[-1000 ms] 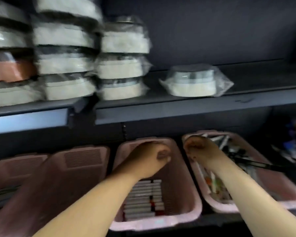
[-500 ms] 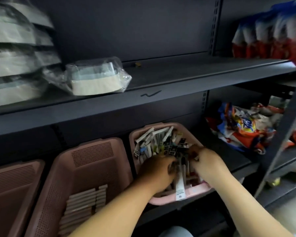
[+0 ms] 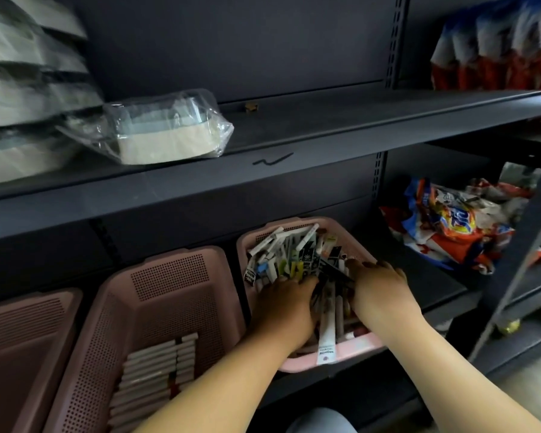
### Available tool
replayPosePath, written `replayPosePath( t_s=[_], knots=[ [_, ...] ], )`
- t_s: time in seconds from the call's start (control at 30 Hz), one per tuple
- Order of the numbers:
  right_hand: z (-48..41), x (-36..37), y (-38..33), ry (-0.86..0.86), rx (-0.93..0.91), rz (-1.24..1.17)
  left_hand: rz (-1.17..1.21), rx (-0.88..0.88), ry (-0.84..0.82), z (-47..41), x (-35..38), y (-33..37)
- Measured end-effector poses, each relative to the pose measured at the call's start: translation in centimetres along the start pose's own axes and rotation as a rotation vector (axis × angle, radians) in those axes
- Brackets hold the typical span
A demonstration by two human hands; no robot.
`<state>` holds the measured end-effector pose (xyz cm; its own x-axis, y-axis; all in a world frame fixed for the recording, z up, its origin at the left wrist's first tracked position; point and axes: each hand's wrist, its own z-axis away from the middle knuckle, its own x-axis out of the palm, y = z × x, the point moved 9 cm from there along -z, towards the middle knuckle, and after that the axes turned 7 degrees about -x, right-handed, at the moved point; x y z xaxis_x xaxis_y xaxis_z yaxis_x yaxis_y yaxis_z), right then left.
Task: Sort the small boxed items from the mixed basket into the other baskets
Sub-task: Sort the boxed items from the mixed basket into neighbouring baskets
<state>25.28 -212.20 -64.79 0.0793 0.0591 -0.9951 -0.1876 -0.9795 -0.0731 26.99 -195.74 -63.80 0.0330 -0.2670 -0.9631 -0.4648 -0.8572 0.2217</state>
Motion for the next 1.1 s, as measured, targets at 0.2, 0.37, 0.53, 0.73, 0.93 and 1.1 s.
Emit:
replayPosePath(
  t_s=[0.2, 0.37, 0.53, 0.73, 0.93, 1.1],
  knots=[
    [-0.1, 0.0, -0.3, -0.041, -0.021, 0.042, 0.175, -0.058, -0.038, 0.4, -0.2, -0.7],
    [0.0, -0.4, -0.5, -0.021, -0.044, -0.002, 0.291, -0.059, -0.028, 0.4, -1.0, -0.8],
    [0.1, -0.3, -0.7, -0.049, -0.048, -0.028, 0.313, -0.076, -0.015, 0.3, -1.0, -1.1],
    [1.0, -1.6, -0.4, 0.066, -0.037, -0.182, 0.363, -0.099, -0.019, 0.1, -0.7, -1.6],
    [1.8, -2.4, -0.2, 0.005, 0.086, -0.496, 0.488, -0.173, -0.014, 0.0, -0.5, -2.6],
    [2.0, 0.2, -3.7, -0.284, 0.072, -0.467, 0.547, -0.198, -0.025, -0.1, -0.5, -2.8]
  ],
)
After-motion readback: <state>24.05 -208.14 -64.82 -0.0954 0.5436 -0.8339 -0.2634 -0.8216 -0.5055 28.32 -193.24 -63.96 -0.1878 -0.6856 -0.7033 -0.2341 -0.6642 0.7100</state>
